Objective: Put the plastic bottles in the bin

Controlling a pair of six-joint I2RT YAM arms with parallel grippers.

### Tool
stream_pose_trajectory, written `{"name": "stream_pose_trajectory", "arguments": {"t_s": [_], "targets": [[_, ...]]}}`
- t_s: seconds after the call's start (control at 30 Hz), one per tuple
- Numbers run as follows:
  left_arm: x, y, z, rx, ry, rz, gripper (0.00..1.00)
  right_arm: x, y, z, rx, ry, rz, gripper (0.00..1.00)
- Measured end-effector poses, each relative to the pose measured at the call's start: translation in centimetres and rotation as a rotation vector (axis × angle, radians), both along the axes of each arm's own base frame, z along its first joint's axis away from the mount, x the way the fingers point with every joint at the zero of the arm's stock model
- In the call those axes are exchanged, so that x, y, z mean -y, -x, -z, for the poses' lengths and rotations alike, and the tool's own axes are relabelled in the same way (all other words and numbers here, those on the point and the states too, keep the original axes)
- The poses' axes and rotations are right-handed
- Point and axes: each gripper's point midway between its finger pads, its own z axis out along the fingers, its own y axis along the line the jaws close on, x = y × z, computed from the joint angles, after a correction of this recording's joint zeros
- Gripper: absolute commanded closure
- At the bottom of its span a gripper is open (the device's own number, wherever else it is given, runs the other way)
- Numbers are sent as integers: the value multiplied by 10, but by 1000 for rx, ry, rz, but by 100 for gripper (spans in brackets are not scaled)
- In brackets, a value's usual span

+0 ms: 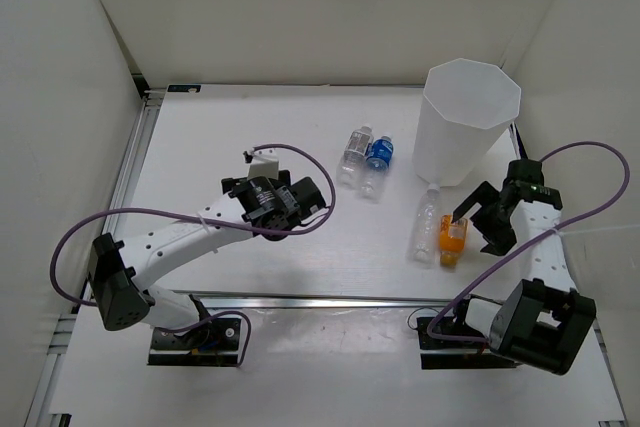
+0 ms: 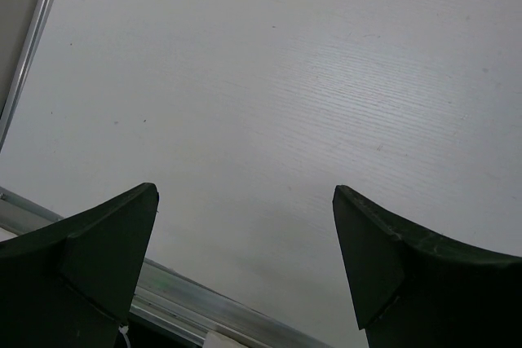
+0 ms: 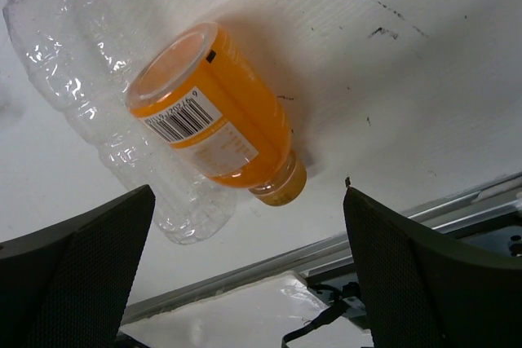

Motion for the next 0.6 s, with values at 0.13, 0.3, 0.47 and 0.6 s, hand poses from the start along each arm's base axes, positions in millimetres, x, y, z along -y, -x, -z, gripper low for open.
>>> {"name": "stream_pose_trajectory", "arguments": {"t_s": [0.13,0.3,0.47,0.6], "targets": [[1,0,1,-2,-5,2,1,0,-6,4,4,13,-37,0],[3,-1,7,-16,-28,3,1,-1,-11,11,2,15,-54,0],[4,-2,12,-30,-50,4,1,-2,-17,18,-9,12,-64,4],[6,-3,18,-43,-70,4,1,-1,-18,31,-52,3,-65,6]]}}
